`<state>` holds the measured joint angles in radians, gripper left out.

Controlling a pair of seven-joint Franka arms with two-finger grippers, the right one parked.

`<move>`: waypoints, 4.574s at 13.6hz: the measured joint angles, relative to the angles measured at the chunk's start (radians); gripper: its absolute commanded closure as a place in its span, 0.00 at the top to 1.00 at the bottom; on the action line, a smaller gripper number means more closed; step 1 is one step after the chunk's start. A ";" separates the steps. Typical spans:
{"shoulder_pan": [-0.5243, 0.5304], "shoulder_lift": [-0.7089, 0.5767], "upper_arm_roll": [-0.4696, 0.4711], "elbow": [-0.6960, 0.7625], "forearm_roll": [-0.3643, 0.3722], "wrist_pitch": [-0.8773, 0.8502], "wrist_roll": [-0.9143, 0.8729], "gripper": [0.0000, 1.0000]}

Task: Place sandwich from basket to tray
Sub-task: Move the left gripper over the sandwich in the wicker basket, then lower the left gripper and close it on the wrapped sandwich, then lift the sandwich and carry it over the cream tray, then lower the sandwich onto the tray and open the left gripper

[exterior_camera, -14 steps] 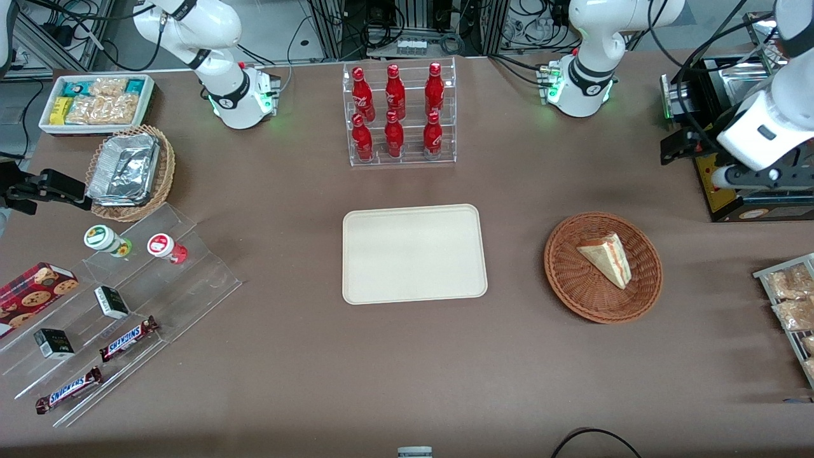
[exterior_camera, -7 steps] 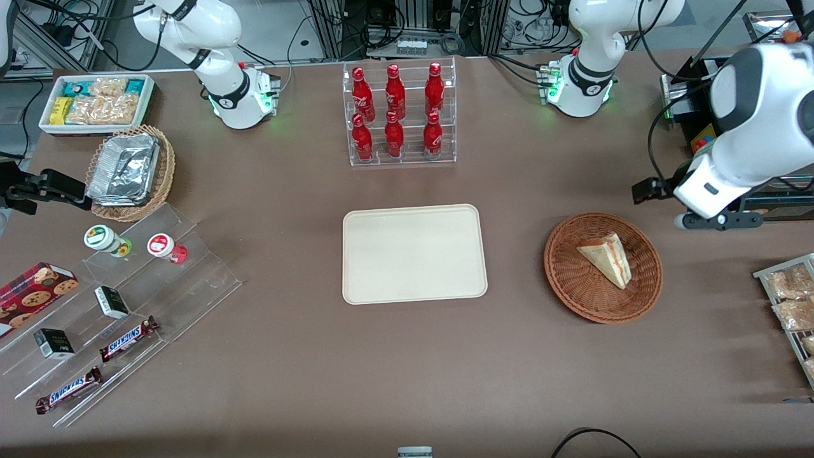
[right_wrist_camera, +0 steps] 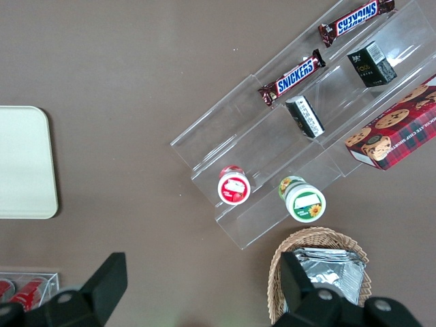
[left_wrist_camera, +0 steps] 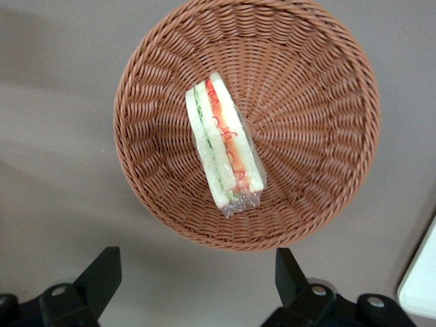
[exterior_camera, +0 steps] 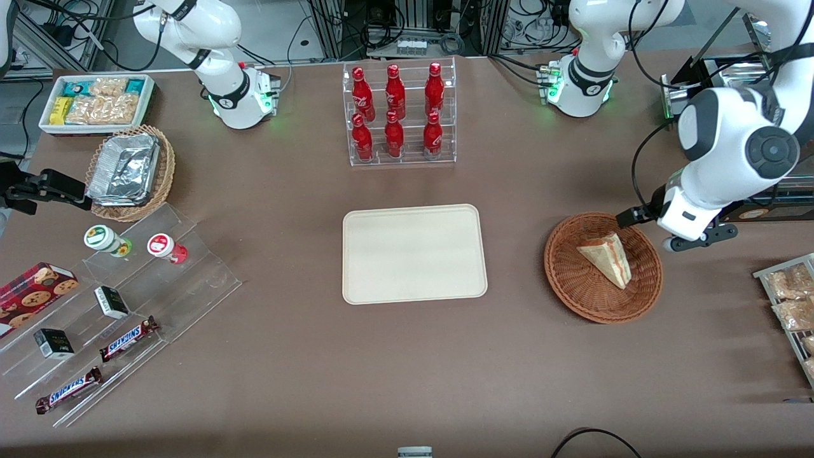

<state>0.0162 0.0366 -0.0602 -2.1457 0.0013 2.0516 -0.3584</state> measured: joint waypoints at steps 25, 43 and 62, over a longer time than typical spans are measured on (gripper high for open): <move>-0.013 0.247 -0.014 -0.009 0.000 0.245 -0.425 0.00; -0.369 0.330 -0.110 0.365 -0.019 -0.042 -0.380 0.00; -0.645 0.733 -0.109 0.761 -0.004 -0.025 -0.495 0.00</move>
<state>-0.6293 0.7697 -0.1687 -1.3852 -0.0028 2.0261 -0.8535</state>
